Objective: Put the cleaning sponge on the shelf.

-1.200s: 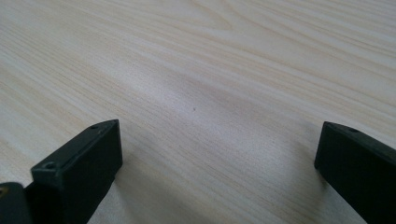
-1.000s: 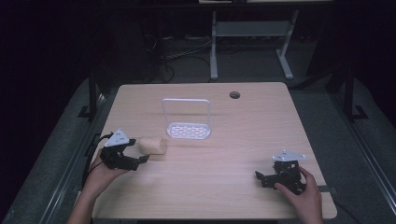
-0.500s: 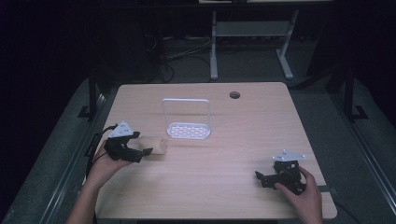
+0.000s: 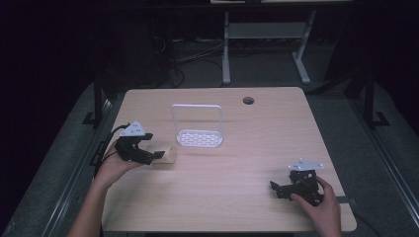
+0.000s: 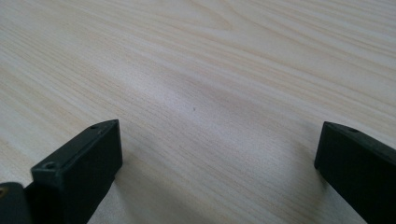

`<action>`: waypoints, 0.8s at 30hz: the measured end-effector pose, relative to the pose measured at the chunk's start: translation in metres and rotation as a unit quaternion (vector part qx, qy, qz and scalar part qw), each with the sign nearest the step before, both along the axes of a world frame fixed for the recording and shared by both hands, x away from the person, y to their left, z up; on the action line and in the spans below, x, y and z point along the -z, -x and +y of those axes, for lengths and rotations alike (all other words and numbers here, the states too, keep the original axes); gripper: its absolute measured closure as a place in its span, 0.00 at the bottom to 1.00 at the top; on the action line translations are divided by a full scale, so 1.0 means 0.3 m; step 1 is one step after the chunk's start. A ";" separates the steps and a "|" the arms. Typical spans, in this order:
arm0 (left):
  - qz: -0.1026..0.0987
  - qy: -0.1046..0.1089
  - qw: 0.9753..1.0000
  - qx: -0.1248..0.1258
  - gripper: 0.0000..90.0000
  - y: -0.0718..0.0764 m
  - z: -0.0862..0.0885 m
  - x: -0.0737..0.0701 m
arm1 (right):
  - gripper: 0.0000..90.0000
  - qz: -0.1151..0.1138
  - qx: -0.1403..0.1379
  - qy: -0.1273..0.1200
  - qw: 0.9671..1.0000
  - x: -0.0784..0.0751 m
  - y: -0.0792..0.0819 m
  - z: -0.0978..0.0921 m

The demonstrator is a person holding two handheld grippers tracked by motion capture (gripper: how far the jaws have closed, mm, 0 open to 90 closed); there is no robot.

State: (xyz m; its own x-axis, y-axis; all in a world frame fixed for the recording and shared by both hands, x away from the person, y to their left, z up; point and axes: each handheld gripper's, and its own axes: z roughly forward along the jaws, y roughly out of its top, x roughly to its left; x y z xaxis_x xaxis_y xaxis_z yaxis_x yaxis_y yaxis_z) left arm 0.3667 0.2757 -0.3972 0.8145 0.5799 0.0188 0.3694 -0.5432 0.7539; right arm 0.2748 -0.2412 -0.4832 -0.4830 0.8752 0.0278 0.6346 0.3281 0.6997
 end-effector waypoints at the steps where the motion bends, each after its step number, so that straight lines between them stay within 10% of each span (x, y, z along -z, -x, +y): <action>1: 0.002 -0.001 1.000 0.005 0.15 -0.006 0.000 0.002 | 0.01 0.000 0.000 0.000 1.000 0.000 0.000 0.000; 24: 0.026 -0.019 0.996 0.082 0.15 -0.095 -0.004 0.099 | 0.01 0.000 0.000 0.000 1.000 0.000 0.000 0.000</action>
